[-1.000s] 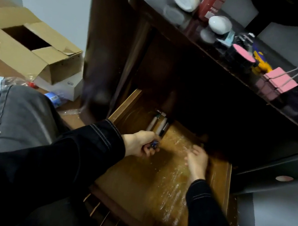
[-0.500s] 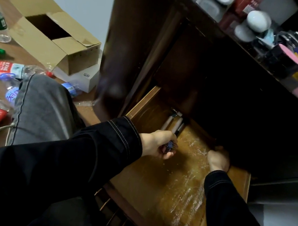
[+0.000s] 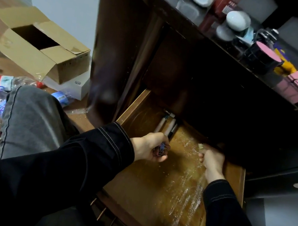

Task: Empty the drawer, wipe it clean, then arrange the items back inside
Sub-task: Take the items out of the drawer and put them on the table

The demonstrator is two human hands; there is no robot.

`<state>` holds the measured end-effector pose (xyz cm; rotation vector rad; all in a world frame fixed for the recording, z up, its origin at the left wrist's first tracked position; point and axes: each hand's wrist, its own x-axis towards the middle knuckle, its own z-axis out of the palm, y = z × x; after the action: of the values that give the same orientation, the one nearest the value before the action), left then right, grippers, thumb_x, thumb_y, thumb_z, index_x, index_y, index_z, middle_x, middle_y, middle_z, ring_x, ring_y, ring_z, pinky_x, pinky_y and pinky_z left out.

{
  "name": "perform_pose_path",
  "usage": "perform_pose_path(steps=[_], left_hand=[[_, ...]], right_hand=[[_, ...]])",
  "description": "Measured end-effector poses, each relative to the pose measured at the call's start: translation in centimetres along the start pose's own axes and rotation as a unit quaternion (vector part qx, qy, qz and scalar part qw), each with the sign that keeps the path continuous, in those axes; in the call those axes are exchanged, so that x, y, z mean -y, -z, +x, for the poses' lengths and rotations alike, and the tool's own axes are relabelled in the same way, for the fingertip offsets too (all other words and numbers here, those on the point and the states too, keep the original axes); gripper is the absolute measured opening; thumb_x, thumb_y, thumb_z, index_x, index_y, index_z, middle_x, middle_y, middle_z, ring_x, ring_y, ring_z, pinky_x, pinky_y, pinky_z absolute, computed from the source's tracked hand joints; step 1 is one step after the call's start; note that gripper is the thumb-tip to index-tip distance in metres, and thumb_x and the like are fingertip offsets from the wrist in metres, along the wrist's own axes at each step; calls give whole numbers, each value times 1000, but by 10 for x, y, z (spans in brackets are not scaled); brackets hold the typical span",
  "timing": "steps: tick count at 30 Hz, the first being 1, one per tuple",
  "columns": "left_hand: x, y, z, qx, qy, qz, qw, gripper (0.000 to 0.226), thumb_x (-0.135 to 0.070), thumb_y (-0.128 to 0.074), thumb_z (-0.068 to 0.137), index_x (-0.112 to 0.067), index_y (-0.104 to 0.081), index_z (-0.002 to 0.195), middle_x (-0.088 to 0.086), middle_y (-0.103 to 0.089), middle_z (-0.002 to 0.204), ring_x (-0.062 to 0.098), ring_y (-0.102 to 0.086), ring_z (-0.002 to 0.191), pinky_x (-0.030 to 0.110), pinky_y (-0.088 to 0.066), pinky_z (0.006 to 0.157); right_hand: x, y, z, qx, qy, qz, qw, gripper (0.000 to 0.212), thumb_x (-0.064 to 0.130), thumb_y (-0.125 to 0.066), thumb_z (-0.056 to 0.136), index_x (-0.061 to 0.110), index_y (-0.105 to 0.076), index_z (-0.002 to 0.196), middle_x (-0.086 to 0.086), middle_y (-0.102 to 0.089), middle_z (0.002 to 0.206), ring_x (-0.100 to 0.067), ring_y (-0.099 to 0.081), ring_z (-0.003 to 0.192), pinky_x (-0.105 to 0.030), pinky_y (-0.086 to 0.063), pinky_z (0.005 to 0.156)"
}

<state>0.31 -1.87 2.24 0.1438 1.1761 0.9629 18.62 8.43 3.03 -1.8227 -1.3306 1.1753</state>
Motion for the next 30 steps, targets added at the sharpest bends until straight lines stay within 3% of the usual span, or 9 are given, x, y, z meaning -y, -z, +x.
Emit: perform_pose_path(steps=[4,6,8,10,11,14,23,26,30], left_hand=[[6,4,8,-18,8,-74,997,27,-16,-64,90,-11,-57,116,13,-57,114,25,-58,97,29,-57,57],[2,11,12,14,64,-250,966,21,-23,-69,89,-29,-57,104,-2,-58,104,11,-57,92,19,-55,70],[5,10,13,46,53,-201,977,15,-35,-66,91,-38,-52,97,-11,-57,93,6,-57,83,14,-50,69],[5,6,8,31,-1,-48,998,23,-43,-54,95,-20,-56,93,3,-61,85,19,-59,75,28,-53,60],[5,4,9,38,20,-55,998,28,-41,-52,95,-14,-56,90,7,-62,77,22,-59,70,29,-53,58],[4,0,7,36,2,0,999,22,-30,-54,94,-11,-57,84,5,-59,59,17,-55,56,22,-44,49],[-5,8,2,-86,-64,-17,994,17,-25,-59,84,-10,-59,91,12,-62,88,17,-53,55,20,-34,41],[-5,8,1,-34,-57,1,998,16,-26,-57,83,-10,-59,87,10,-65,83,15,-52,52,19,-32,41],[-5,2,-2,53,-29,14,998,24,-28,-52,82,-16,-52,61,0,-57,60,11,-45,46,16,-26,37]], right_hand=[[-11,-1,-46,128,55,50,989,31,0,-60,95,20,-74,113,1,-75,101,-10,-62,73,-22,-50,59],[-11,-7,-66,179,93,52,978,32,6,-63,95,28,-75,114,6,-76,102,-7,-63,73,-20,-51,61],[-8,-14,-80,233,120,45,964,31,8,-63,96,30,-75,114,5,-75,101,-9,-63,75,-20,-50,61],[-5,-19,-89,278,142,16,950,30,7,-62,96,29,-74,113,-2,-74,105,-15,-66,77,-23,-48,58],[-4,-20,-92,288,155,-6,945,30,7,-62,95,29,-73,113,-3,-73,106,-14,-67,77,-23,-47,57],[-4,-17,-89,286,176,-13,942,25,10,-62,96,28,-78,104,2,-75,98,-7,-63,71,-23,-46,56],[-17,-13,-65,182,107,47,976,22,7,-59,98,21,-76,102,-1,-76,93,-11,-61,64,-23,-48,53],[-13,-25,-66,167,179,6,969,21,20,-62,99,30,-69,117,7,-71,102,-6,-65,70,-21,-52,57],[-6,-44,-72,141,239,-18,961,19,18,-68,95,35,-71,101,6,-73,96,-8,-69,80,-18,-51,57]])
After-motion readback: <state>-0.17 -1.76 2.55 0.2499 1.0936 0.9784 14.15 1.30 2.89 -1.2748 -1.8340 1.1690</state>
